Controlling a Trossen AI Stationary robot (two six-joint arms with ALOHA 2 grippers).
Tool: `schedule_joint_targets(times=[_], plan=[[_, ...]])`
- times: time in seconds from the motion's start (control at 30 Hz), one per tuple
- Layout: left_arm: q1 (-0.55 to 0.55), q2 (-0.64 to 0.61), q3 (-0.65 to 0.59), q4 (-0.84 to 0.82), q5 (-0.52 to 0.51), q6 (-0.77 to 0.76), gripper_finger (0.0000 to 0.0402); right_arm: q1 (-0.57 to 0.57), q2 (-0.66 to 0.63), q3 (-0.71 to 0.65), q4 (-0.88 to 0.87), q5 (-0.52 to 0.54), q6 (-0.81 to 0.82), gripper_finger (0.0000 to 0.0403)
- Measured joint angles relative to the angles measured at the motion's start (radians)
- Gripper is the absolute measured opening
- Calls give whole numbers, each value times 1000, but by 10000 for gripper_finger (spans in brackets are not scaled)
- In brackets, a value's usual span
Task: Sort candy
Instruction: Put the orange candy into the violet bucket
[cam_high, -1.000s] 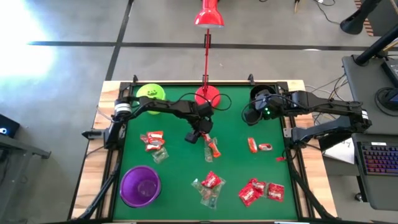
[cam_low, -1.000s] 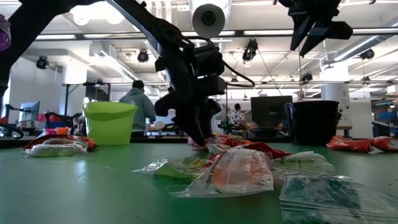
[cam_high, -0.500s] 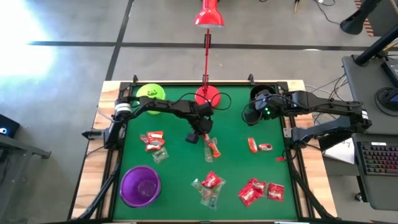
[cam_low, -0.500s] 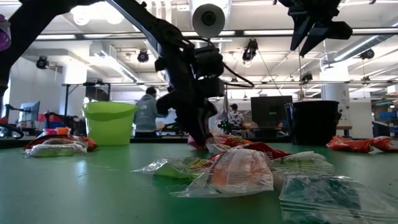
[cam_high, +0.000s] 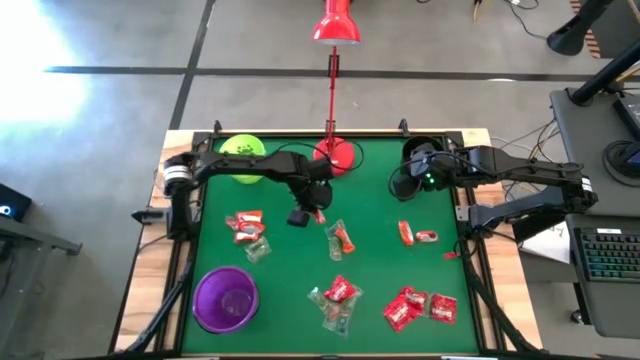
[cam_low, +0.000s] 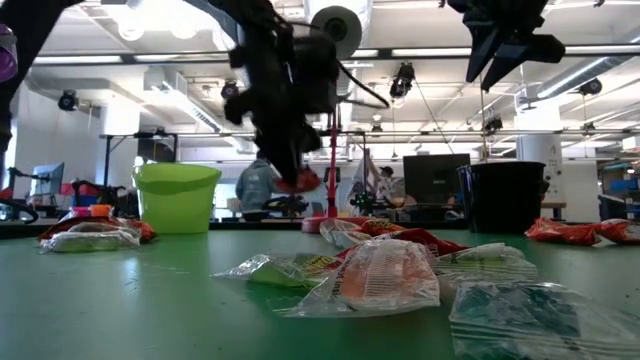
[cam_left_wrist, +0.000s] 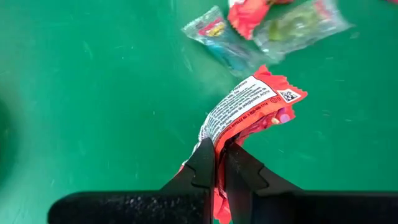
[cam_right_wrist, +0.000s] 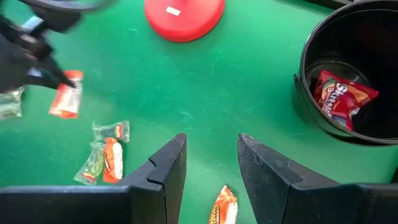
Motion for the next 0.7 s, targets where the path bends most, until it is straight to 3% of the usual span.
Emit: schedule_joint_targets(times=[0.33, 0.7], plan=[[-39, -162, -4, -299, 2, -55, 0, 0, 1, -14, 1, 19, 11, 137], [-190, -335, -15, -483, 3, -192, 0, 0, 1, -26, 3, 42, 33, 137]])
